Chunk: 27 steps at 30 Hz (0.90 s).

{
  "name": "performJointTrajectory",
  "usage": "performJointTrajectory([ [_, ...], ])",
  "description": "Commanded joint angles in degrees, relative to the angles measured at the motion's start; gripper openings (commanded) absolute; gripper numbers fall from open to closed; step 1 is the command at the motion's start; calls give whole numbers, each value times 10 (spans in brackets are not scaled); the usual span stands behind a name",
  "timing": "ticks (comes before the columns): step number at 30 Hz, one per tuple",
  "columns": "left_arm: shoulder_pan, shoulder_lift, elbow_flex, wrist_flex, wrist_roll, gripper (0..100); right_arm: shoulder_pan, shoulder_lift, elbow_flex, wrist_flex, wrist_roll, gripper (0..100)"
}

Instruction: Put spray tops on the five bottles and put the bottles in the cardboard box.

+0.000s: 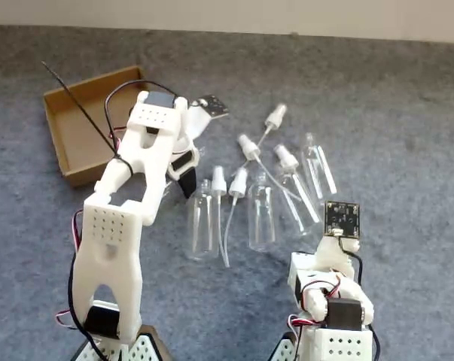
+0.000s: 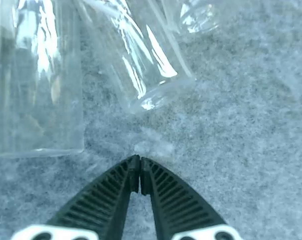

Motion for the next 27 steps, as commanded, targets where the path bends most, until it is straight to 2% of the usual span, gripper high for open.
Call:
performJointTrajectory([
  [1,10,12,-43,4,-4,50,7,-5,97,2,-5,5],
  [9,9,5,-58,7,-4,57,7,-5,97,2,-5,5],
  [19,10,-95,-143,117,-3,57,7,-5,97,2,-5,5],
  [27,12,-269,-36,118,-3,59,7,-5,97,2,-5,5],
])
